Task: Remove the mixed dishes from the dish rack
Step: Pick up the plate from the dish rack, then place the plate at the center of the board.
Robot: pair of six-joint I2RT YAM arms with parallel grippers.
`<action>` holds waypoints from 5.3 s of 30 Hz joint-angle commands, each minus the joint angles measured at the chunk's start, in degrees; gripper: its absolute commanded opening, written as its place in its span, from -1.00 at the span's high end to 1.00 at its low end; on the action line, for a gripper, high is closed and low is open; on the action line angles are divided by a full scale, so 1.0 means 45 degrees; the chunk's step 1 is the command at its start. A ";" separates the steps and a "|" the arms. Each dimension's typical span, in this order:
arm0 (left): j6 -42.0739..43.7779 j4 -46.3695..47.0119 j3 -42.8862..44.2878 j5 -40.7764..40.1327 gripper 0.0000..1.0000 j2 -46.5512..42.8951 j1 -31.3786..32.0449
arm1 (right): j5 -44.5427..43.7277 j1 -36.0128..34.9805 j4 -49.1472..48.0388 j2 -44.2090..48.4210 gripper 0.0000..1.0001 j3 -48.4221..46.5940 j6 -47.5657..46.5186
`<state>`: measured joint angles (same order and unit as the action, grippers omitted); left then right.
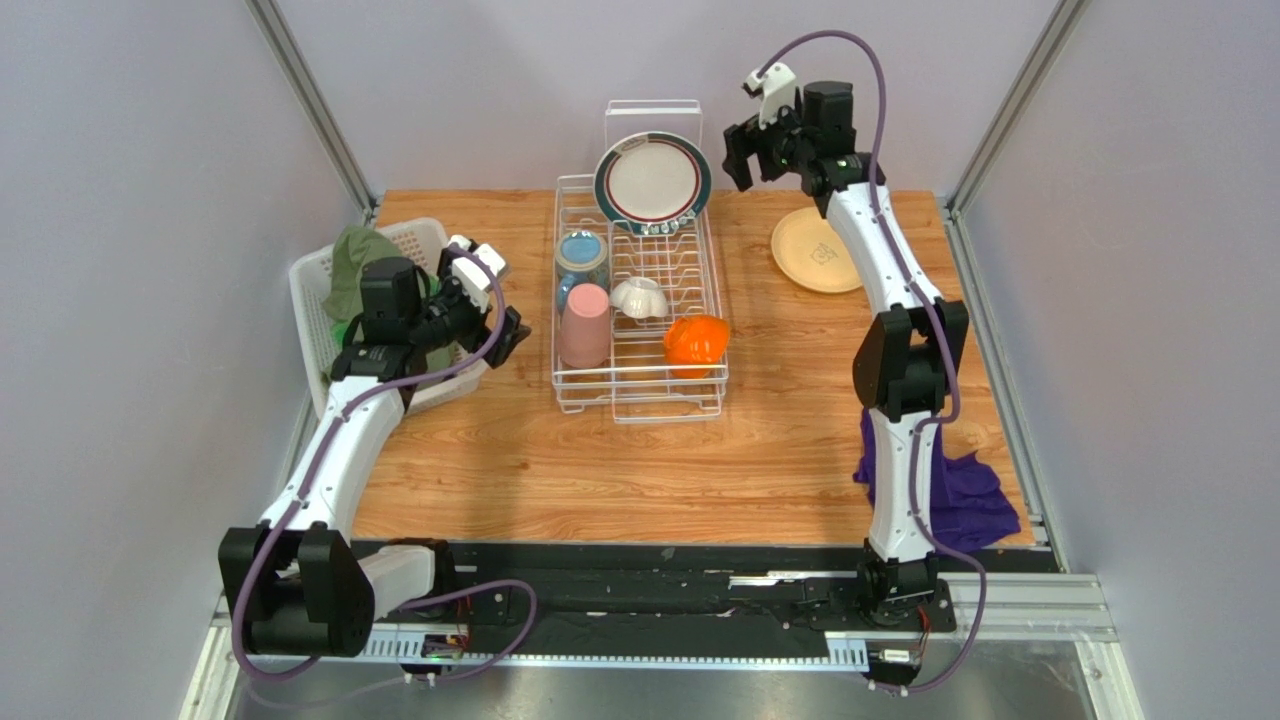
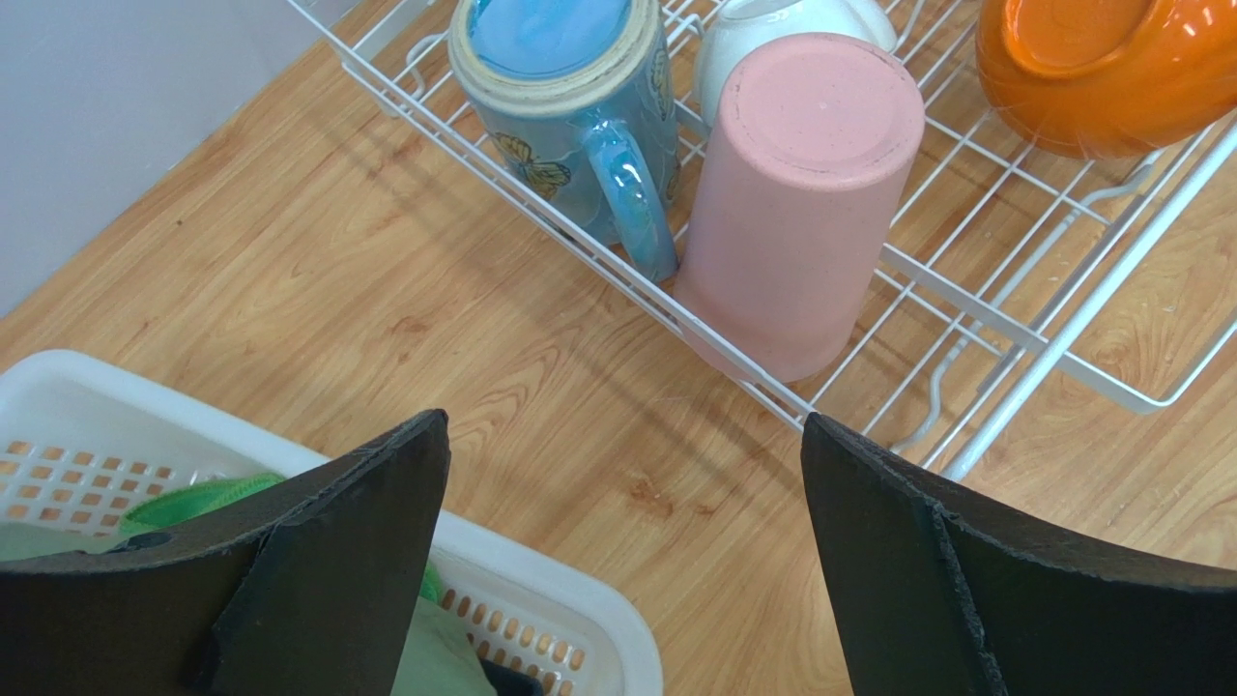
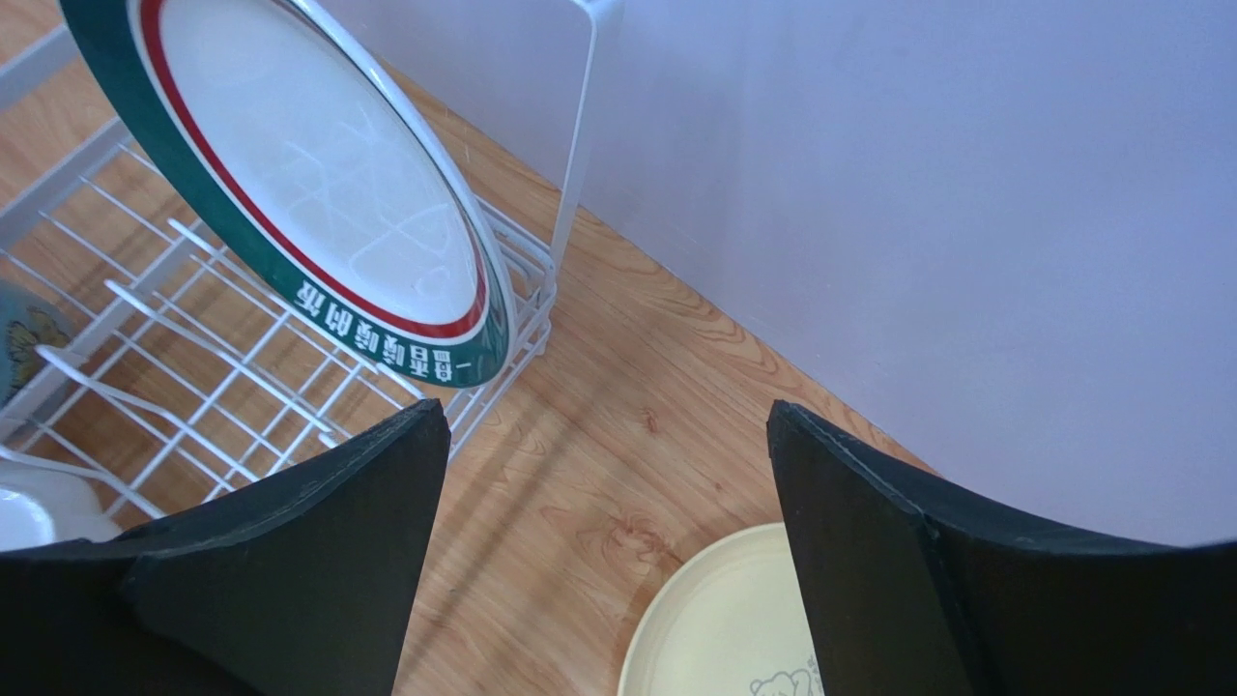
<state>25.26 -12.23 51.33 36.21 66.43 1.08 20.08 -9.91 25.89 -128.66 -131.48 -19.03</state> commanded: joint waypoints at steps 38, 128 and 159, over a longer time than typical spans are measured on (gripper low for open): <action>0.1321 0.0725 0.0624 0.0470 -0.98 0.1233 -0.0065 | 0.2707 -0.1196 -0.5382 -0.3518 -0.43 -0.1388 -0.1338; 0.0794 -0.0720 0.1016 0.0392 -0.96 0.0511 -0.0065 | 0.2374 0.4389 -0.3526 0.2322 1.00 0.4567 0.8465; 0.1321 -0.1169 0.0214 0.0646 -0.96 -0.0252 -0.0045 | 0.2297 0.5484 -0.3215 0.0389 1.00 0.5449 0.9150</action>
<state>30.37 -18.15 52.71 37.47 66.06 1.08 30.28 14.63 13.91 -126.28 -104.81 22.04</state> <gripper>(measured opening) 0.981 0.098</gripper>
